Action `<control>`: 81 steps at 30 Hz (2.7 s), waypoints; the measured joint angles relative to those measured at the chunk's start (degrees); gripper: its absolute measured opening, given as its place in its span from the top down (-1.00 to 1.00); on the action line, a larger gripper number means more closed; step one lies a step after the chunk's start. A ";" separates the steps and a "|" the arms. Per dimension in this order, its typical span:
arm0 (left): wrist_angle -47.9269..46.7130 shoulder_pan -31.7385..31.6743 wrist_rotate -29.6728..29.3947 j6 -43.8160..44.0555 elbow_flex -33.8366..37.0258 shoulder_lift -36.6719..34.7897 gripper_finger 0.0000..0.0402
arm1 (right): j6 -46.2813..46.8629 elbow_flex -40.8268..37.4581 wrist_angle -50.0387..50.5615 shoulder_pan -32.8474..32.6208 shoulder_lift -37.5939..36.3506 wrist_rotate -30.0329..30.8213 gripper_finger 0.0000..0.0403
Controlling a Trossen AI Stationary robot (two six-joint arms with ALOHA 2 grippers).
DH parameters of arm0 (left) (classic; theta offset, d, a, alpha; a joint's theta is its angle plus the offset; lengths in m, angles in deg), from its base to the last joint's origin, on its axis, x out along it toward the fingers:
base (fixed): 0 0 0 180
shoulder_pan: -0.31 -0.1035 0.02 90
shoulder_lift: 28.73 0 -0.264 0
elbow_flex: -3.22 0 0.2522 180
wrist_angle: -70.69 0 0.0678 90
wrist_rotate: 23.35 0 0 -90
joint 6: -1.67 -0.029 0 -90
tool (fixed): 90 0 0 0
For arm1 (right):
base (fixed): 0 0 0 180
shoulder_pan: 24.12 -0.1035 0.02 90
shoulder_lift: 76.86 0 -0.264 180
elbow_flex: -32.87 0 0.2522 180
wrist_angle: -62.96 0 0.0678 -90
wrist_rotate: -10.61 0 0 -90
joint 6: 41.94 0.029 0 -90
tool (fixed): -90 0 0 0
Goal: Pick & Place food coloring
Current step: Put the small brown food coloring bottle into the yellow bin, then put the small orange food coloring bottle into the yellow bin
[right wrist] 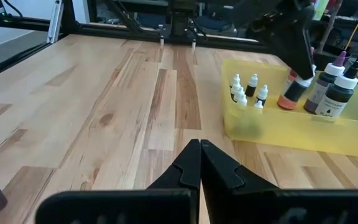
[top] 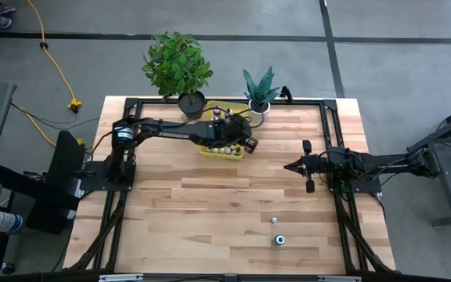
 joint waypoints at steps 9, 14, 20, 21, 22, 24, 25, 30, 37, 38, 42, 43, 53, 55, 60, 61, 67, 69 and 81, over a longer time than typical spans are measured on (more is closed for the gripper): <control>2.93 -0.74 -4.99 9.91 10.36 -3.36 0.82 | 0.01 0.00 0.00 0.00 0.00 0.00 1.00; 3.37 -0.68 -5.21 13.99 12.81 -3.33 0.82 | 0.02 0.00 0.00 -0.01 0.00 -0.02 1.00; 3.11 -0.59 -6.34 16.82 15.03 -3.33 0.82 | 0.00 0.00 0.00 0.00 0.00 -0.02 1.00; 3.16 -0.59 -6.37 17.03 15.31 -3.33 0.82 | 0.00 0.00 0.00 0.00 0.00 -0.02 1.00; 3.09 -0.59 -6.37 17.20 15.54 -3.33 0.82 | 0.00 0.00 0.00 0.00 0.00 -0.02 1.00; 2.95 -0.59 -6.44 17.20 15.63 -3.31 0.82 | 0.00 0.00 0.00 0.00 0.00 -0.02 1.00; 3.06 -0.57 -6.68 17.20 15.63 -3.31 0.82 | 0.01 0.00 0.00 -0.01 0.00 -0.02 1.00; 2.41 -0.57 -7.53 17.20 15.63 -3.31 0.82 | 0.00 0.00 0.00 0.00 0.00 -0.02 1.00; 1.60 -0.45 -7.37 18.08 15.61 -2.72 0.82 | 0.00 0.00 0.00 0.00 0.00 -0.02 1.00; 1.59 -0.21 -7.45 18.44 15.58 -2.72 0.82 | 0.00 0.00 0.00 -0.02 0.00 0.00 1.00; 1.38 -0.04 -7.96 18.46 15.58 -2.72 0.82 | 0.00 0.00 0.00 0.00 0.00 -0.02 1.00; 1.38 -0.02 -7.81 18.46 15.58 -2.72 0.82 | 0.00 0.00 0.00 -0.01 0.00 -0.02 1.00; 1.58 0.59 -8.04 18.46 15.56 -1.17 0.82 | 0.00 0.00 0.00 0.00 0.00 -0.02 1.00; 1.62 0.59 -7.88 18.47 15.59 -1.12 0.81 | 0.00 0.00 0.00 0.00 -0.02 -0.01 1.00; 2.34 0.59 -6.34 18.29 15.58 -0.55 0.73 | 0.00 0.00 0.00 -0.02 -0.01 -0.02 1.00; 2.88 0.59 -6.52 18.25 15.56 -0.18 0.71 | 0.00 0.00 0.00 -0.02 -0.02 0.00 1.00; 3.59 0.59 -7.24 18.05 15.54 0.23 0.54 | 0.00 0.00 0.00 -0.02 -0.02 -0.01 1.00; 3.68 0.59 -7.60 18.05 15.54 0.23 0.47 | 0.00 0.00 0.00 -0.02 0.00 -0.02 1.00; 6.39 0.59 -7.76 6.50 13.41 -1.06 0.15 | 0.00 0.00 0.00 0.00 -0.01 -0.01 1.00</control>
